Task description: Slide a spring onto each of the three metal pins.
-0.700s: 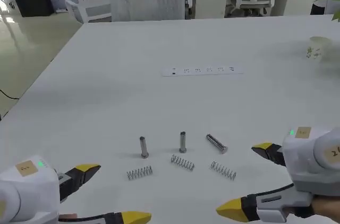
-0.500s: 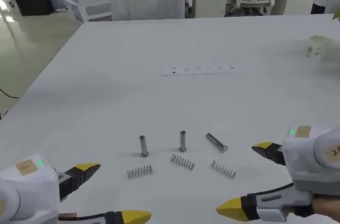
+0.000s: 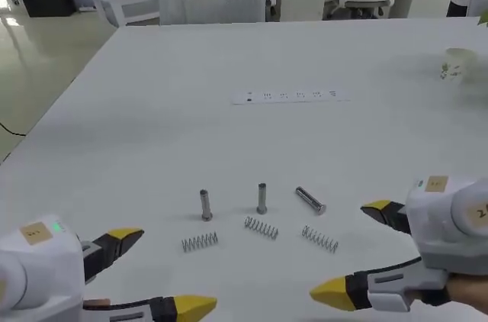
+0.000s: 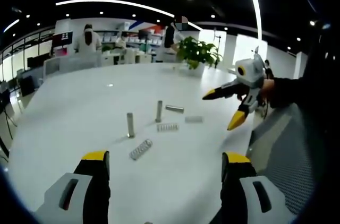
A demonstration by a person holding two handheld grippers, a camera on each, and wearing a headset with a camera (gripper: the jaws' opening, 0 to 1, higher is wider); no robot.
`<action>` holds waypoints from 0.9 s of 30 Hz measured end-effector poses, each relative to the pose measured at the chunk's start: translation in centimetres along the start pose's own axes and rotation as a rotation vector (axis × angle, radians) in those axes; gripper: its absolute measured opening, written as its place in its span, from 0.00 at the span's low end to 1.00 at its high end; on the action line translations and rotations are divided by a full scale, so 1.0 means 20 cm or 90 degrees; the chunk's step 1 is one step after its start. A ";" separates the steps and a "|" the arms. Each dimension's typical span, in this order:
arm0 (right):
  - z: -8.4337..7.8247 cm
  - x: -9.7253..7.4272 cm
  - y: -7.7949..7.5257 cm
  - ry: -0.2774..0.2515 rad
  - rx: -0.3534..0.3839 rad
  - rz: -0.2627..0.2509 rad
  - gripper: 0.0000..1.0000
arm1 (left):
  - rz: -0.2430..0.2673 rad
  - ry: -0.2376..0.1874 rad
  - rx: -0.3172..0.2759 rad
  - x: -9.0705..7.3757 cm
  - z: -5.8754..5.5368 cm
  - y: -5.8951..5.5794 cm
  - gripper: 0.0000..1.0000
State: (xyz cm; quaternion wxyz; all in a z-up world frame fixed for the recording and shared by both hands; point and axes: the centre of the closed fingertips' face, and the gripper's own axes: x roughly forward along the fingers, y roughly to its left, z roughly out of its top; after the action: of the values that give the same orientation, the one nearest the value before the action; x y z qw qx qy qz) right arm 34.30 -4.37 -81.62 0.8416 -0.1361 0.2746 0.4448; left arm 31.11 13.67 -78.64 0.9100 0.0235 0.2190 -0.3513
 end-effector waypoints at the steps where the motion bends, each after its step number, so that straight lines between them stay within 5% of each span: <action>1: 0.00 0.00 0.00 0.001 0.000 -0.001 0.94 | 0.000 0.000 0.000 0.00 0.00 0.00 0.83; 22: 0.07 0.02 -0.01 0.001 -0.024 -0.009 0.89 | 0.005 -0.019 -0.005 -0.01 0.03 0.00 0.83; 27: 0.10 0.02 -0.09 0.008 -0.042 -0.019 0.87 | 0.008 -0.021 -0.006 -0.01 0.03 0.00 0.83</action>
State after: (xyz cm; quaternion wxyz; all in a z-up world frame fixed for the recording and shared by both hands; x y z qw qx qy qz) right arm 36.66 -4.16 -80.33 0.8414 -0.1710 0.2632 0.4399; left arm 31.29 13.71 -77.96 0.9158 0.0144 0.2054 -0.3449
